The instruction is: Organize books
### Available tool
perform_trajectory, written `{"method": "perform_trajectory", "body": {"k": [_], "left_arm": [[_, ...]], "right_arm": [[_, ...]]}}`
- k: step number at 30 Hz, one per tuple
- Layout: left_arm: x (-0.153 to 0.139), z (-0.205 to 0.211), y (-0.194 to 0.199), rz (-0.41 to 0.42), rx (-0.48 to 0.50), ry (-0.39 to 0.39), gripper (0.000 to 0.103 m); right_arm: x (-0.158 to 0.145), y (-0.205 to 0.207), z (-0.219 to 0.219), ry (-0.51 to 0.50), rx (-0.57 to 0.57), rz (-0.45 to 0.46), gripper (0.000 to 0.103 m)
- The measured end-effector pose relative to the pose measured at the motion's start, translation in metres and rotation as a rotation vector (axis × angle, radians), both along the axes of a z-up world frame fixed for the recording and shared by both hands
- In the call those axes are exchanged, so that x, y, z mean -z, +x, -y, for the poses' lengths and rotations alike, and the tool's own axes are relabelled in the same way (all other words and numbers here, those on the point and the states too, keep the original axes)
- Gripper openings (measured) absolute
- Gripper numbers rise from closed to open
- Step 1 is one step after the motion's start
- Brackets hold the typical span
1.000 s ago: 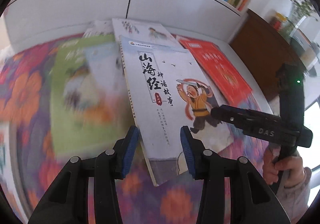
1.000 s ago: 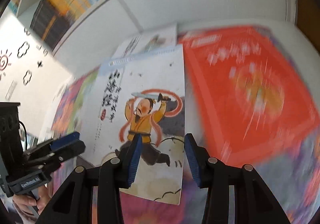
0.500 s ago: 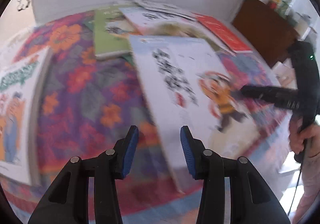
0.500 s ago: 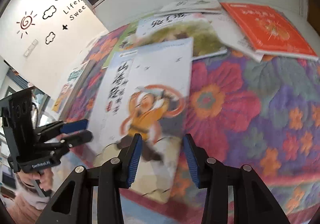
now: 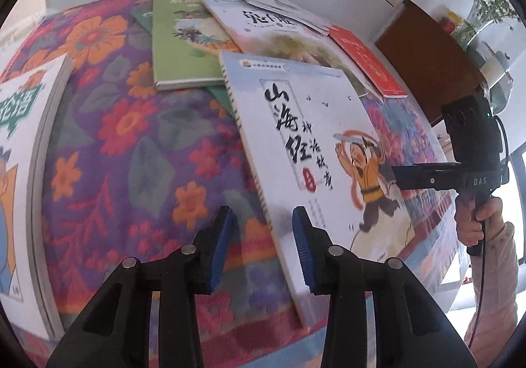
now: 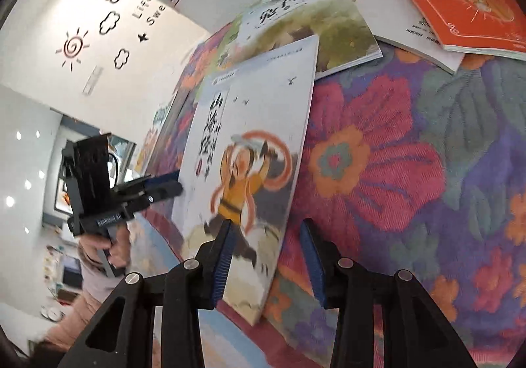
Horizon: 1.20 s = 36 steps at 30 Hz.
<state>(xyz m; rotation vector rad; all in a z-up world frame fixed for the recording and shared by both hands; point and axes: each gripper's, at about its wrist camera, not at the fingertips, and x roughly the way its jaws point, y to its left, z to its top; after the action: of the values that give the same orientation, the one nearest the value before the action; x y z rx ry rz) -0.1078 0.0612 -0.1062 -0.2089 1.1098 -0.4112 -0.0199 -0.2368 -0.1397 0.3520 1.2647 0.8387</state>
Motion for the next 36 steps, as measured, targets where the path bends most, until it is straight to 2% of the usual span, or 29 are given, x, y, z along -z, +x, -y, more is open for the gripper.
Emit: {"method": "perform_trajectory", "body": {"k": [4,7,9,12,16,18,21,25,36], "left_arm": [[0.002,-0.002,0.007,0.010,0.006,-0.032,0.034],[0.006,-0.008,0.015,0.010,-0.027,-0.081,0.032],[0.007,-0.007,0.018,0.022,-0.038,-0.081,0.030],[0.007,-0.003,0.021,0.055,-0.051,-0.070,0.030],[0.009,-0.006,0.020,0.084,-0.086,-0.099,0.030],[0.008,-0.004,0.020,0.091,-0.075,-0.080,0.030],[0.008,-0.003,0.020,0.103,-0.076,-0.074,0.030],[0.008,-0.003,0.018,0.117,-0.077,-0.071,0.031],[0.008,-0.003,0.016,0.119,-0.080,-0.072,0.031]], "right_arm": [[0.002,0.003,-0.008,0.021,-0.010,-0.005,0.039],[0.005,0.008,-0.003,0.055,-0.009,-0.021,0.034],[0.012,0.010,0.005,0.076,0.022,-0.024,0.016],[0.018,0.009,0.024,0.149,0.036,-0.038,0.011],[0.010,0.000,0.022,0.130,0.046,0.039,0.011],[0.007,-0.010,0.022,0.125,0.060,0.097,0.011],[0.000,-0.016,0.014,0.069,0.062,0.131,0.013],[0.003,-0.018,0.018,0.096,0.065,0.131,0.013],[0.002,-0.018,0.018,0.086,0.070,0.150,0.013]]}}
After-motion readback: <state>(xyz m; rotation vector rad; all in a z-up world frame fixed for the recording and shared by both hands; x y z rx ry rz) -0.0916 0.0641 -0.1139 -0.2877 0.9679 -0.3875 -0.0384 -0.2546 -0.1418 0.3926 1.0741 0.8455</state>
